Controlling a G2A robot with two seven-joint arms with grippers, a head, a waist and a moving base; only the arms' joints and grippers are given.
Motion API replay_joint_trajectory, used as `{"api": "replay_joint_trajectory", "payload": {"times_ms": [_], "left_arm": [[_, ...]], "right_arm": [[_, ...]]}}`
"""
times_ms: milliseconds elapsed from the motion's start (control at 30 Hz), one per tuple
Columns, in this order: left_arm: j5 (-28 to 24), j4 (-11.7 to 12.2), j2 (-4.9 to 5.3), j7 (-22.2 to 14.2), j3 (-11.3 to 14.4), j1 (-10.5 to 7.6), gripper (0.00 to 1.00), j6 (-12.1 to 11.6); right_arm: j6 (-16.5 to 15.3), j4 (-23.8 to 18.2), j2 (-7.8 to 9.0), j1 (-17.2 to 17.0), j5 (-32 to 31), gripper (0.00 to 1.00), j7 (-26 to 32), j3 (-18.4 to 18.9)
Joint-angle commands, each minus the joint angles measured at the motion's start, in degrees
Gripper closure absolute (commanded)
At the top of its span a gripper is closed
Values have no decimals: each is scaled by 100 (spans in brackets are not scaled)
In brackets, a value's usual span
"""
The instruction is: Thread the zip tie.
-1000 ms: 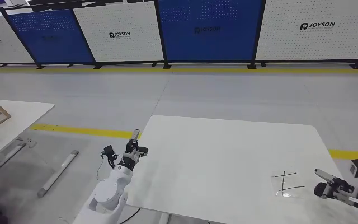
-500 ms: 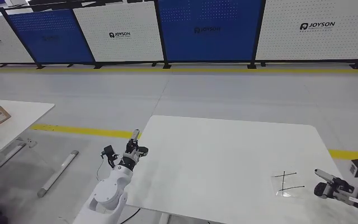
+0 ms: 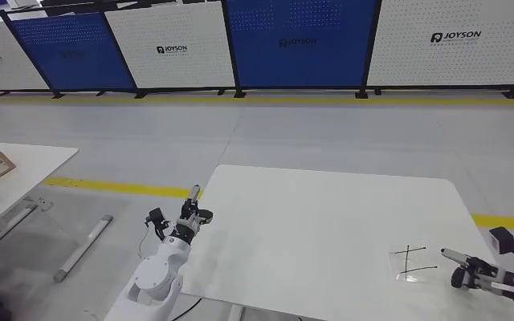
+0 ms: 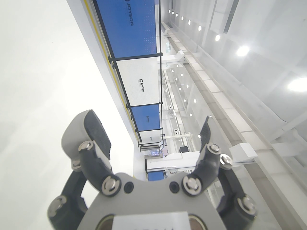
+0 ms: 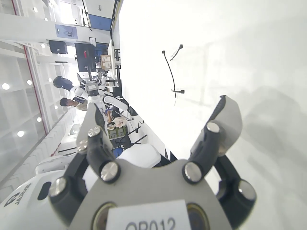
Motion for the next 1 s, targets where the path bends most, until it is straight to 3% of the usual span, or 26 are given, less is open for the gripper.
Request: {"api": "replay_joint_trajectory", "payload": {"times_ms": [0,233,300,600,833,967], "left_arm": [[0,0,0,0,0,0,0,0],[0,0,0,0,0,0,0,0],[0,0,0,0,0,0,0,0],[0,0,0,0,0,0,0,0],[0,0,0,0,0,0,0,0],[0,0,0,0,0,0,0,0]], "right_arm": [[6,-4,-1,-4,-3,0,0,15],[6,-4,-1,-4,-3,0,0,15],[-147,-176,-5,-40,-252,0,-147,-112],[246,-296,17,126,-552,0,-245,-457],[246,-296,17,126,-552,0,-245,-457],[207,-353,4,38,-522,0,-576,-518]]}}
